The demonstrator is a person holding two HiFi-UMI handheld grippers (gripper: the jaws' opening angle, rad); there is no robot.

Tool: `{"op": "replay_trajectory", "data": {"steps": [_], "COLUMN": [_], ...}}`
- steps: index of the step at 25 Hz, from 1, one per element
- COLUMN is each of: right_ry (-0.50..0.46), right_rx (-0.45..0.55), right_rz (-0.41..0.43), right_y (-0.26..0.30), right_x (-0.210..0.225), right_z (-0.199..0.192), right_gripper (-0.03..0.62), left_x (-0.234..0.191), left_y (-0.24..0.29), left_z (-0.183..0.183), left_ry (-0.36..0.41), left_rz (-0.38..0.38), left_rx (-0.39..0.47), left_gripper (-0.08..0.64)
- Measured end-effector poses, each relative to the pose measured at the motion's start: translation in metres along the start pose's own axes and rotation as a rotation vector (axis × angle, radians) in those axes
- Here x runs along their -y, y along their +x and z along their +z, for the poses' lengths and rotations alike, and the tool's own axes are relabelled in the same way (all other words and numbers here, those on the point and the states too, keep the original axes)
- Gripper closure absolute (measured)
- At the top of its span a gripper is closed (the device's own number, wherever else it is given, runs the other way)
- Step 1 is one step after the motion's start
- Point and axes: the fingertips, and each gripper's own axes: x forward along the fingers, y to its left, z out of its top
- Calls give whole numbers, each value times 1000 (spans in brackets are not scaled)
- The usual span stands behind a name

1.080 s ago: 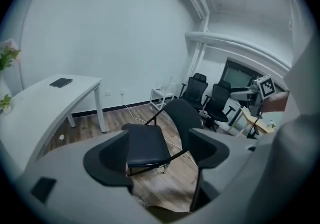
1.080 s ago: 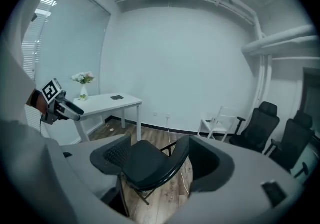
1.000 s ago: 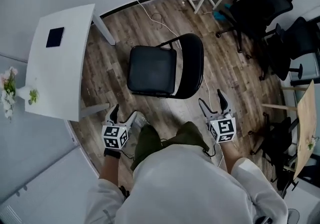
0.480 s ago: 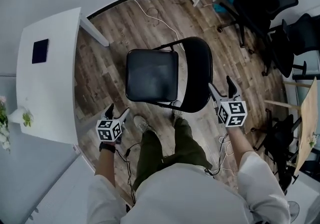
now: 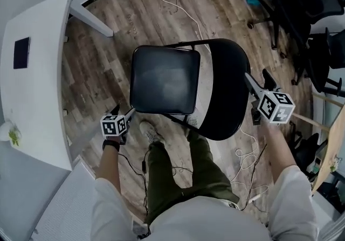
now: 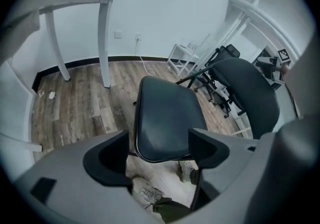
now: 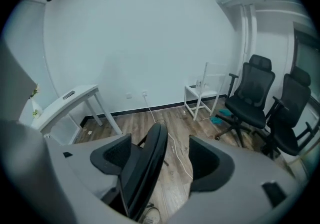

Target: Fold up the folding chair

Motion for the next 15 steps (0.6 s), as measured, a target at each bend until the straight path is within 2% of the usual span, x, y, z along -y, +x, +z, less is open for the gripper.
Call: {"op": "replay_trajectory", "data": {"steps": [5, 7, 12, 15], "right_ry": [104, 150, 213, 235], "right_rx": [-97, -139, -224, -241], "right_rz": [73, 103, 167, 312], "right_y": [42, 56, 85, 102], "right_x": [5, 11, 14, -6], "right_z": [-14, -19, -25, -19], "right_gripper": [221, 221, 221, 245], "left_x": [-40, -51, -64, -60], "left_y": [70, 97, 155, 179], "left_z": [-18, -18, 0, 4], "left_ry": [-47, -86, -180, -212], "left_rz": [0, -24, -187, -325], "left_rx": [-79, -92, -89, -122], "left_gripper": [186, 184, 183, 183]}}
